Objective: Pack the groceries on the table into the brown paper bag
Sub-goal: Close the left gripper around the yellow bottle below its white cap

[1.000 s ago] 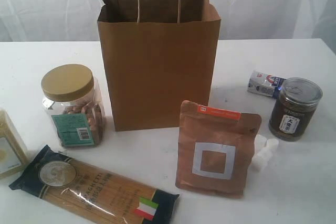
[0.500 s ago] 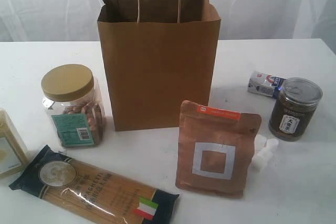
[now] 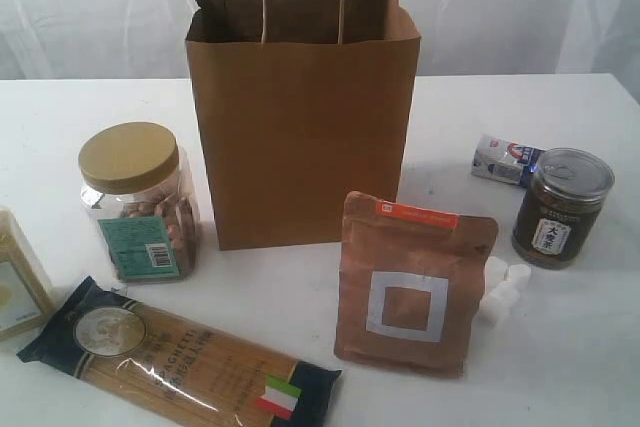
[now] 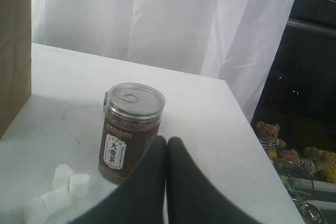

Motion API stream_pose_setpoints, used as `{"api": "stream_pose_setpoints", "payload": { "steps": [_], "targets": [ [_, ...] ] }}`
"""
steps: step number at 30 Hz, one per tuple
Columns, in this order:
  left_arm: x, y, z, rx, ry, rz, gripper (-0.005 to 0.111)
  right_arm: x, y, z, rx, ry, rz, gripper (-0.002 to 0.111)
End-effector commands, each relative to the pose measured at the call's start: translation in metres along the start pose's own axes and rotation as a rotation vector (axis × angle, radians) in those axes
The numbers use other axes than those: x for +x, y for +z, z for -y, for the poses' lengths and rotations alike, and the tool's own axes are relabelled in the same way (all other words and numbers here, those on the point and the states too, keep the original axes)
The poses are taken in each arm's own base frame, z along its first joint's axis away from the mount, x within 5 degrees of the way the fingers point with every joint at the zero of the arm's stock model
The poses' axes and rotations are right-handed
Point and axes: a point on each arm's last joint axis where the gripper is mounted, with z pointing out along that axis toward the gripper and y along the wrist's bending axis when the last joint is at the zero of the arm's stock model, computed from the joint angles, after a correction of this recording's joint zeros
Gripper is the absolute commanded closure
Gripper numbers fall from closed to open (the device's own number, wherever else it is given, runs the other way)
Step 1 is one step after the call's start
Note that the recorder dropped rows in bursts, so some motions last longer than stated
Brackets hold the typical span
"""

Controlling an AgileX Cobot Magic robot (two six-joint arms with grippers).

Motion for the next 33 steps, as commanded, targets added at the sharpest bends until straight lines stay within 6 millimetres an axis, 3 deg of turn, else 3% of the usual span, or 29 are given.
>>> {"api": "stream_pose_setpoints", "payload": {
  "steps": [1, 9, 14, 18, 24, 30, 33],
  "targets": [
    [0.006, 0.004, 0.001, 0.024, 0.02, -0.033, 0.022, 0.0, 0.0, 0.001, 0.009, -0.004, 0.004, 0.108],
    [0.01, 0.005, -0.008, -0.033, 0.301, -0.072, 0.022, 0.0, 0.0, 0.001, 0.009, -0.002, 0.004, 0.108],
    [0.006, 0.009, -0.012, -0.039, 0.239, 0.003, 0.022, 0.0, 0.0, 0.001, 0.009, -0.002, 0.004, 0.108],
    [0.029, 0.027, -0.012, 0.032, 0.142, -0.008, 0.022, 0.0, 0.0, 0.001, 0.009, -0.002, 0.004, 0.108],
    [0.035, 0.031, -0.016, -0.003, 0.229, -0.009, 0.022, 0.0, 0.0, 0.001, 0.009, -0.002, 0.004, 0.108],
    [0.046, 0.04, -0.023, 0.007, 0.192, -0.047, 0.035, 0.0, 0.0, 0.001, 0.009, -0.002, 0.004, 0.108],
    [0.049, 0.042, -0.025, 0.007, 0.18, -0.059, 0.049, 0.0, 0.0, 0.001, 0.009, -0.002, 0.004, 0.108]
  ]
}}
